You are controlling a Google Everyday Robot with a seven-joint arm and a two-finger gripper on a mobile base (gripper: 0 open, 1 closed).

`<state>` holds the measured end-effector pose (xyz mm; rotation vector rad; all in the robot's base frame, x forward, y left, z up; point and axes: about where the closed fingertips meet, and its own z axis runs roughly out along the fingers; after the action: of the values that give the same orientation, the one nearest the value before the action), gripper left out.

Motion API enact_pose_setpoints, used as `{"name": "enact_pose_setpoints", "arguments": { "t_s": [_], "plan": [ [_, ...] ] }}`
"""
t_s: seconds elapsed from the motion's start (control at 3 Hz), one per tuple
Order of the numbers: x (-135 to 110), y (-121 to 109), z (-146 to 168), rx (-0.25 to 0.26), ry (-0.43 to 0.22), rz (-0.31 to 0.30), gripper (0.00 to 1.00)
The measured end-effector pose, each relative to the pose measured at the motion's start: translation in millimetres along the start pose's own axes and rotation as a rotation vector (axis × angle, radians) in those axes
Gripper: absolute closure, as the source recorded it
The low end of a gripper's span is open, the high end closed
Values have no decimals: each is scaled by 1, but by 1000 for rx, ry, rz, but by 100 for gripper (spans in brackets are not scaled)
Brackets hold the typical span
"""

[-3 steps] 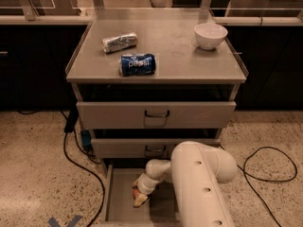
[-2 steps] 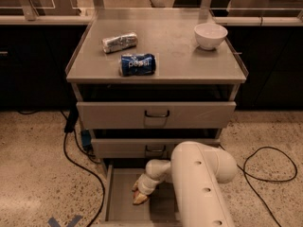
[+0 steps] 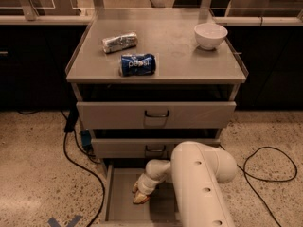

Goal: Pick apple from bottom drawer and place on counter

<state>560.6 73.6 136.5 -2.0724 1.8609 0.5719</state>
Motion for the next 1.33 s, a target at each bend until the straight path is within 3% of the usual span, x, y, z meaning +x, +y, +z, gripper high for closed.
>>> {"name": "enact_pose_setpoints", "arguments": {
  "t_s": [0.33,0.67,1.33],
  "plan": [
    [0,0,0,0,0,0,100],
    [0,0,0,0,0,0,87],
    [0,0,0,0,0,0,41]
  ]
}}
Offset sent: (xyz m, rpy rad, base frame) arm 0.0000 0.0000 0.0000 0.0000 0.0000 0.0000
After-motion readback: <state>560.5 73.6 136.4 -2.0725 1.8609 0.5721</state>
